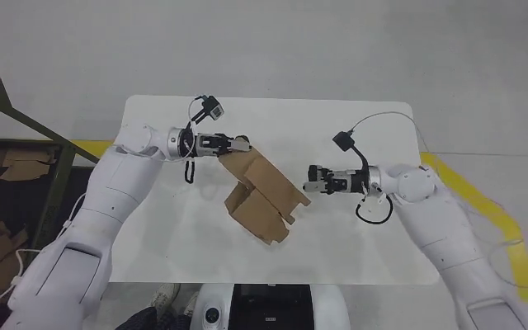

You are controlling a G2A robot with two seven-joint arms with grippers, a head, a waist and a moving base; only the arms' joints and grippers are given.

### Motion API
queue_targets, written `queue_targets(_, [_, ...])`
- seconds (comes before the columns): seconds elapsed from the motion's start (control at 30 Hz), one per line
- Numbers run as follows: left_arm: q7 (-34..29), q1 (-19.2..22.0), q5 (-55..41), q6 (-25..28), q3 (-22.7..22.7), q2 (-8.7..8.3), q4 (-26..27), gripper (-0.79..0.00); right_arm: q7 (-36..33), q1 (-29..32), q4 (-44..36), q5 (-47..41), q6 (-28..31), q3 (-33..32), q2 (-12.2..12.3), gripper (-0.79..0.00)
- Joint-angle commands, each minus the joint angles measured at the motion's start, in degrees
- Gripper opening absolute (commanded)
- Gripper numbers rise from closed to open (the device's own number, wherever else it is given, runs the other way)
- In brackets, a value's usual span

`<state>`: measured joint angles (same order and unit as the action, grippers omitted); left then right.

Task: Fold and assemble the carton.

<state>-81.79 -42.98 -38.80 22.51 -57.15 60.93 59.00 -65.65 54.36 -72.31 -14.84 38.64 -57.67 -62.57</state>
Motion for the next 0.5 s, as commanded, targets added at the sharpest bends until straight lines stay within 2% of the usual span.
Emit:
queue_targets(0.0, [0.0, 0.8, 0.1, -0.1, 1.1, 0.39, -0.8, -0.785, 0.9, -0.3, 0.3, -1.1, 0.9, 0.7, 0.0, 0.000])
queue_targets(0.37, [0.6, 4.7, 0.4, 0.5, 5.4, 2.20, -5.2, -0.785, 1.6, 0.6, -0.8, -2.7, -0.3, 1.0, -0.1, 0.000])
queue_targets(0.47, [0.6, 5.6, 0.2, 0.6, 6.4, 2.68, -6.3, -0.785, -0.7, 0.6, -2.4, -4.8, -1.7, 2.1, -0.2, 0.000])
